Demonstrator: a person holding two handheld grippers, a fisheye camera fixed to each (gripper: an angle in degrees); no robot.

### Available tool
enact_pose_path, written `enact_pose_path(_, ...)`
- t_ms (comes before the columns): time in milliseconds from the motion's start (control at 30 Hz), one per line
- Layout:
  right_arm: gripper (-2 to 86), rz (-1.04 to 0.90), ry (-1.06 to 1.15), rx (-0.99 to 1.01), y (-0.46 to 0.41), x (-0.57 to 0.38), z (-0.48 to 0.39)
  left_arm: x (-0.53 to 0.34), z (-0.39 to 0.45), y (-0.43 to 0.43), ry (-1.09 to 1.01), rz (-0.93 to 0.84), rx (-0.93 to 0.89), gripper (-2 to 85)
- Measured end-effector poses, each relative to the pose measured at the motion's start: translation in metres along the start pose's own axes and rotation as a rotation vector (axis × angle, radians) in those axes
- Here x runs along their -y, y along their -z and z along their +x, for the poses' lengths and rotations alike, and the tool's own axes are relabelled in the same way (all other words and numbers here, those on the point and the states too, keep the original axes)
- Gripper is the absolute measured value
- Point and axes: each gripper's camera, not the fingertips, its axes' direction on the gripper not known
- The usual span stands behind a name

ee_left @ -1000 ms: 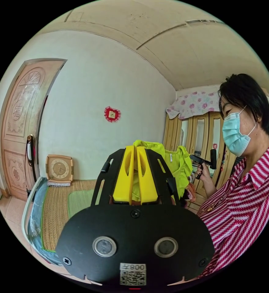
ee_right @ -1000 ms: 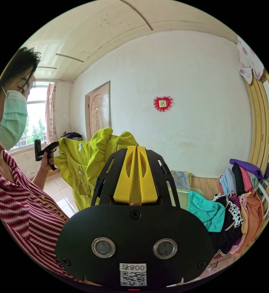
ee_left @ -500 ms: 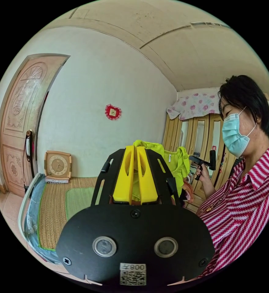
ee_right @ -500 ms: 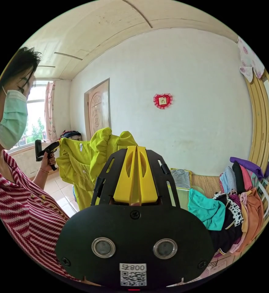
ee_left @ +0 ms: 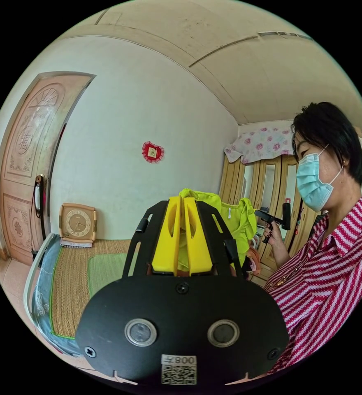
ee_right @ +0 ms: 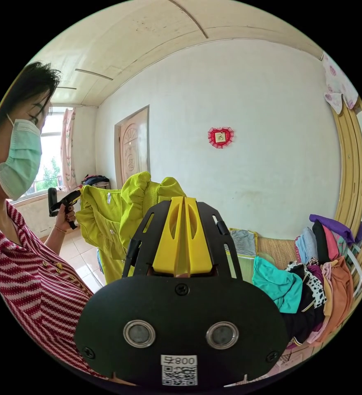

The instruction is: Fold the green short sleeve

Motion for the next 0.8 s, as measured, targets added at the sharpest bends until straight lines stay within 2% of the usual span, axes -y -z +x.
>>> enact_pose_path(800,0.3,-0.005,0.005,-0.01,-0.099,0.058,0.007,0.058,-0.094,-0.108,-0.014,-0.018,0.005,0.8)
